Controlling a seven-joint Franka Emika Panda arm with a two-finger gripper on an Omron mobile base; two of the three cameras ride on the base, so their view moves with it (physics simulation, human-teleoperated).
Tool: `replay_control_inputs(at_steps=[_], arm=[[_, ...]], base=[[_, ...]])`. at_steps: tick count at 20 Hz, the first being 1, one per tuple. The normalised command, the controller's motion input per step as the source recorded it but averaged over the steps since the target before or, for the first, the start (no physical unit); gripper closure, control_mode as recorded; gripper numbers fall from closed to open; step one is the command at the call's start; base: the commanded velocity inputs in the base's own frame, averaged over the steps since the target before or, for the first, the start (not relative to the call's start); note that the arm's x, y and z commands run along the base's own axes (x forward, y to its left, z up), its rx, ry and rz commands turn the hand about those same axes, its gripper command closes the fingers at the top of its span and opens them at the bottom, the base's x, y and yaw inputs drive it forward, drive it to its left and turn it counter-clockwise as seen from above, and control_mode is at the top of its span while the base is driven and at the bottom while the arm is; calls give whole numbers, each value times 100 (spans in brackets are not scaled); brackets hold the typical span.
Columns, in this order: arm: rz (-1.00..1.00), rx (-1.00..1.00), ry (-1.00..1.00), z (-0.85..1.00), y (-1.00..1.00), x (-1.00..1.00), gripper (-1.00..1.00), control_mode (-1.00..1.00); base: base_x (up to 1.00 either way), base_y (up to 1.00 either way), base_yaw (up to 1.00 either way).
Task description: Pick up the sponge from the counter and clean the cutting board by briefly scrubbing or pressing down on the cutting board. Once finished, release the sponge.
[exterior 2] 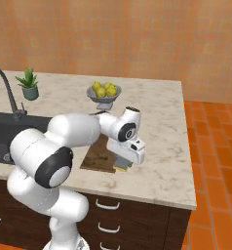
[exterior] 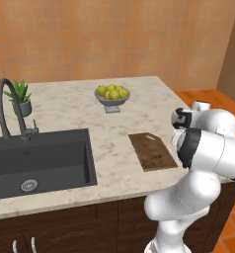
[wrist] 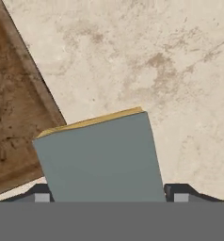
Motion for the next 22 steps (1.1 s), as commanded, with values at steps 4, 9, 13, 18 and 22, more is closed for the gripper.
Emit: replay_control_inputs(at_steps=[4,9,13,18,22], arm=[[0,0,-5,55,100,0,100,-100],[0,0,0,16,100,0,100,-100],[1,-2,1,-4,100,0,100,-100],[0,-5,0,0,43,37,100,-100],[0,-7,0,-9,0,58,100,-100]], base=[[0,0,0],[0,0,0],[0,0,0],[0,0,0],[0,0,0]])
